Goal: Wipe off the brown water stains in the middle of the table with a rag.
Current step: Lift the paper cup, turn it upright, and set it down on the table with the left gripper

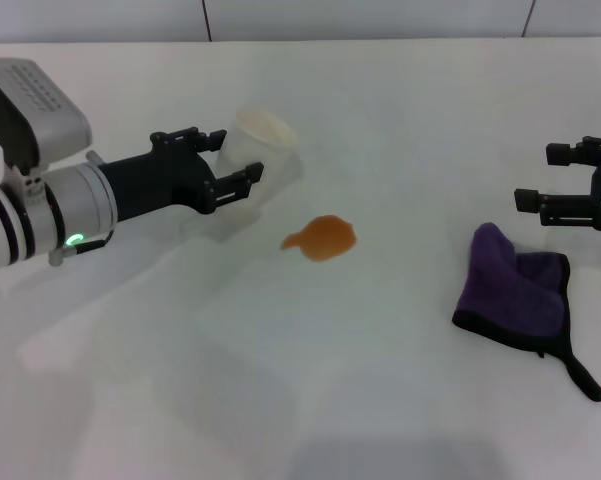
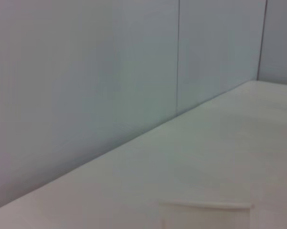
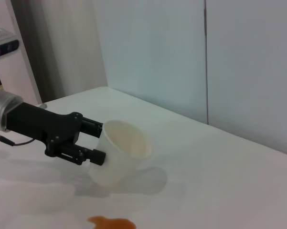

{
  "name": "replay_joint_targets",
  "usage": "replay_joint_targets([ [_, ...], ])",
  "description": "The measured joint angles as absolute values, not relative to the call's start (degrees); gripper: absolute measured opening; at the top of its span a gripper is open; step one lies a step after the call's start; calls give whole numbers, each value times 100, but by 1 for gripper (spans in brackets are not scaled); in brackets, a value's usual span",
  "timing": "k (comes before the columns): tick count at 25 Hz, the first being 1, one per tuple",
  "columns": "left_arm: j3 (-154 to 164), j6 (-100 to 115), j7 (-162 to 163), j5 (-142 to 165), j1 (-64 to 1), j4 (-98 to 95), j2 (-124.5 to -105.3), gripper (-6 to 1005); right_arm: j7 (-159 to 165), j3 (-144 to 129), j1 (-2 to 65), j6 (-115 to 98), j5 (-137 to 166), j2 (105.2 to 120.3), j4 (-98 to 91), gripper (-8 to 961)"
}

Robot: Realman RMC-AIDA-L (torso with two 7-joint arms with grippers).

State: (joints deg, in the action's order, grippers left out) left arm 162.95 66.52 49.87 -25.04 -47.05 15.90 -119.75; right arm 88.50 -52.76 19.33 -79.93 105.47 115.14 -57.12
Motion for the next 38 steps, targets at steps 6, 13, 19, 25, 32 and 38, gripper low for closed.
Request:
replay_joint_targets([
  [6, 16290, 6501, 4788, -2547, -4681, 1503, -11966, 655, 8850, -5274, 1937, -7999, 10547, 11514, -5715, 825],
  [13, 16295, 6516, 4600, -2686, -4672, 1477, -11962, 656, 8850, -5273, 1940, -7999, 10547, 11513, -5757, 825],
  [19, 16295, 6500, 4309, -2863, -4648, 1454, -11955, 657, 8850, -5273, 1957, -7998, 10547, 11513, -5773, 825],
  [25, 16295, 6493, 4128, -3008, -4594, 1330, -11955, 659, 8850, -5273, 1962, -7998, 10547, 11513, -5775, 826],
  [32, 16295, 6439, 3995, -3006, -4532, 1158, -11956, 660, 8850, -5304, 1960, -7998, 10547, 11513, -5782, 826],
  [38, 16294, 6403, 3778, -3016, -4426, 1064, -11965, 661, 8850, -5333, 1960, -8012, 10547, 11513, -5784, 826],
])
